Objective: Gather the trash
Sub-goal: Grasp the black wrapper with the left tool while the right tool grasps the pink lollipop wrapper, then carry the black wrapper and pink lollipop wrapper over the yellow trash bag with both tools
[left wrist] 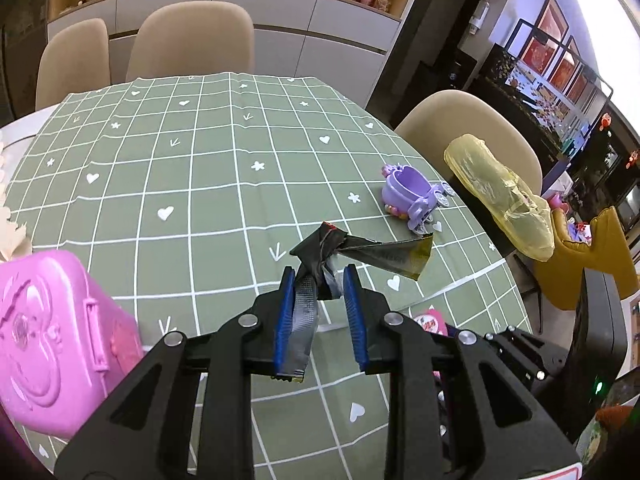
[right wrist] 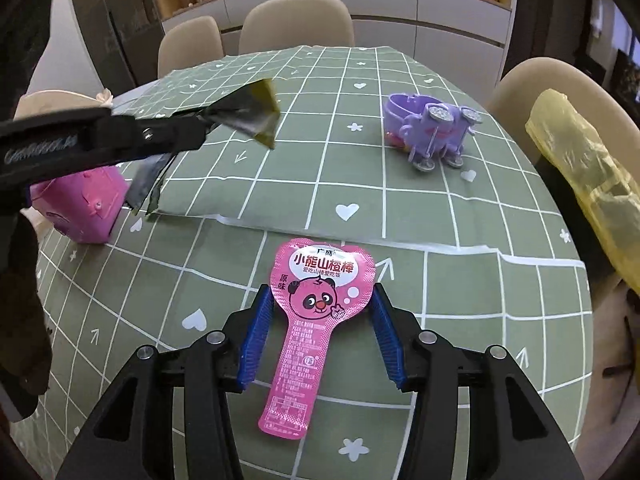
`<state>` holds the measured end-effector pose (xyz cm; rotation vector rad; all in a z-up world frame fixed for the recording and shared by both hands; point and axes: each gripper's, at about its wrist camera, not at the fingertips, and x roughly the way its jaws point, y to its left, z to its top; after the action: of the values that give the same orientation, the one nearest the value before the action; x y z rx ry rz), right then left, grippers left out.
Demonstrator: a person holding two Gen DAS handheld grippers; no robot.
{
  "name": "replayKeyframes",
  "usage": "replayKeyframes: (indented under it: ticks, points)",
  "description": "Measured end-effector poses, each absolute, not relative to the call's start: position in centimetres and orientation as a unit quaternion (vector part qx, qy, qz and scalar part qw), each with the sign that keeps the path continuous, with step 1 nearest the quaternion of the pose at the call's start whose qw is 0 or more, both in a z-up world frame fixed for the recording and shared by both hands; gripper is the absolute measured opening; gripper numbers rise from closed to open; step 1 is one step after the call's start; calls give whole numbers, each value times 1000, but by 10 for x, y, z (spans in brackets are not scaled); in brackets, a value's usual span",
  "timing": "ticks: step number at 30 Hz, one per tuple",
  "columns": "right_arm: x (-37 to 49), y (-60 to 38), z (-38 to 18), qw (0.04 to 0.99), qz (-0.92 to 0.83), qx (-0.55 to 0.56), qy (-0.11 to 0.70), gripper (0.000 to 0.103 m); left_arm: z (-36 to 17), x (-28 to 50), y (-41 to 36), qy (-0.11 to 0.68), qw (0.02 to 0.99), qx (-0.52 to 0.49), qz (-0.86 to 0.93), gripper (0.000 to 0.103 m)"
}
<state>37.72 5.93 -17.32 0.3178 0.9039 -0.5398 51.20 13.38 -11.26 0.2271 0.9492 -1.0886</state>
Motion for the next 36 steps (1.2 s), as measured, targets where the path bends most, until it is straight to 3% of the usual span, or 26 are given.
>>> replayKeyframes:
  ticks: [10, 22, 36]
  points:
    - [333, 55, -121, 864, -273, 145, 398, 46, -86, 491, 157, 424, 748, 85, -503, 24]
    - [248, 50, -46, 901, -263, 105, 328, 46, -24, 409, 177, 393, 778, 77, -484, 24]
    - [154, -45, -8, 915, -269, 109, 280, 46, -6, 320, 94, 390, 775, 76, -491, 24]
